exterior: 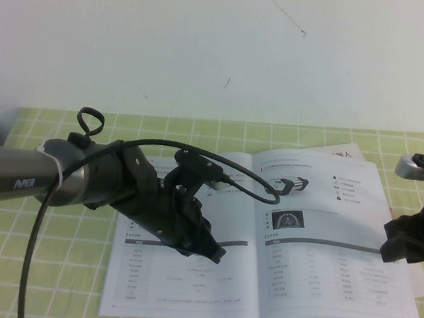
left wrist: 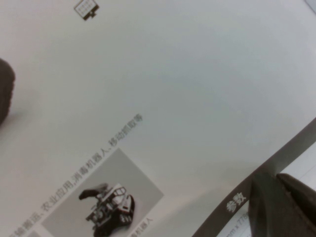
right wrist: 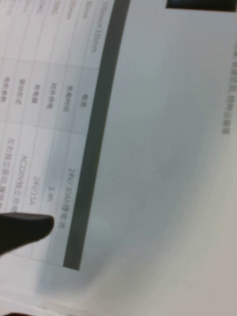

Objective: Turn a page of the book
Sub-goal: Open the closed book

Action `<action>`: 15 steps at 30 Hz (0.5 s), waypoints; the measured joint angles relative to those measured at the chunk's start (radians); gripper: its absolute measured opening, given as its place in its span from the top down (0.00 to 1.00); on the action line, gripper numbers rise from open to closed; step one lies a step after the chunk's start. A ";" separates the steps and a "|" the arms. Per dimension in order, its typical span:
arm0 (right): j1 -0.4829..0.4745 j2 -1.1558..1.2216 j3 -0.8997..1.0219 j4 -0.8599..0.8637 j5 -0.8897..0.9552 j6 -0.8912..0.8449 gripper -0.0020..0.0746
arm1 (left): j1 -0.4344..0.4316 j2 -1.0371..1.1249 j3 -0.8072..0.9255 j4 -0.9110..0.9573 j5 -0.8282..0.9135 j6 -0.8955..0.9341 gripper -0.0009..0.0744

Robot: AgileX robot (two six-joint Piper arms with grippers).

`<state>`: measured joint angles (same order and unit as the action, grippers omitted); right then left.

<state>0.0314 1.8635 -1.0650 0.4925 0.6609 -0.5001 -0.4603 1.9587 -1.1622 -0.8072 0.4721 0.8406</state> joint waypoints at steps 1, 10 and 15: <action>0.000 0.000 0.000 0.001 -0.004 0.000 0.52 | 0.000 0.000 0.000 0.000 0.000 0.000 0.99; 0.000 0.000 0.000 0.014 -0.018 0.000 0.52 | 0.000 0.000 0.000 0.000 0.000 0.000 0.99; 0.000 0.004 0.000 0.022 -0.021 0.000 0.52 | 0.000 0.000 0.000 0.000 0.000 0.000 0.99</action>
<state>0.0314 1.8675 -1.0650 0.5148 0.6394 -0.5001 -0.4603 1.9587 -1.1622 -0.8072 0.4721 0.8406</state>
